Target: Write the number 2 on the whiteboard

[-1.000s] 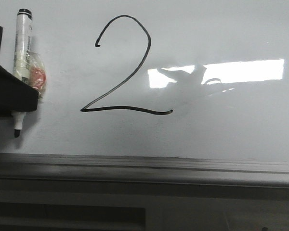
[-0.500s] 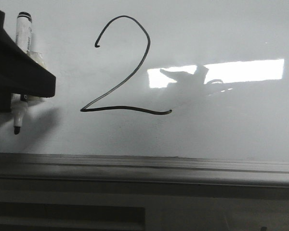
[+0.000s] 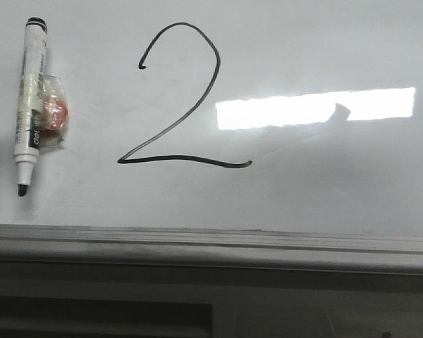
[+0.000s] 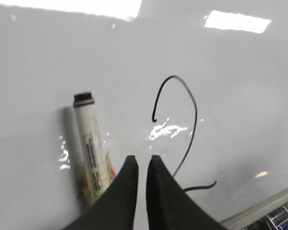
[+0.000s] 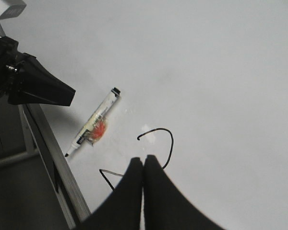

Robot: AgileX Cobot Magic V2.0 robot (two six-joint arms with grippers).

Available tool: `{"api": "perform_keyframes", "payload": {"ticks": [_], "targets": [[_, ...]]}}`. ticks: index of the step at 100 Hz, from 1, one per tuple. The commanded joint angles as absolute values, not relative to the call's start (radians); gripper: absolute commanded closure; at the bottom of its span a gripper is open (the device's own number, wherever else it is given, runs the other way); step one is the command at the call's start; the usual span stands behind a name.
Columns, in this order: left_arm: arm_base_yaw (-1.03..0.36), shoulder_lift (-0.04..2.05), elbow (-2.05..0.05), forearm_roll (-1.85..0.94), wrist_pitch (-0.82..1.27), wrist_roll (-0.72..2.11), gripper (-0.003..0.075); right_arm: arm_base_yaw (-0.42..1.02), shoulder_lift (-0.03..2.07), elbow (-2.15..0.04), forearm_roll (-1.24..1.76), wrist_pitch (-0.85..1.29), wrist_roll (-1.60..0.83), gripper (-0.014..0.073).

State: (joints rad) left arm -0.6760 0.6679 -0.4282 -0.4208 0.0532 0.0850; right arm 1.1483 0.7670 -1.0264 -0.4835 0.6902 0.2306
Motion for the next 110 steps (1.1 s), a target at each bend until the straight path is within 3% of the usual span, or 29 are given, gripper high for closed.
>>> {"api": "perform_keyframes", "payload": {"ticks": [1,25,45,110], "targets": [[-0.676,0.578,-0.438,-0.338,-0.03,0.088,0.074,1.143,0.637,-0.981,-0.522,0.568,0.243,0.0653],[-0.676,0.339,-0.302,-0.204,-0.145,0.088,0.0739,1.143,0.234,-0.656,-0.586,0.496,0.324,0.0652],[-0.676,0.231,-0.223,-0.125,-0.141,0.088,0.0739,1.143,-0.034,-0.493,-0.58,0.572,0.363,0.0652],[-0.678,0.222,-0.218,-0.117,-0.145,0.088,0.0739,1.142,0.016,-0.479,-0.524,0.606,0.406,0.0654]]}}
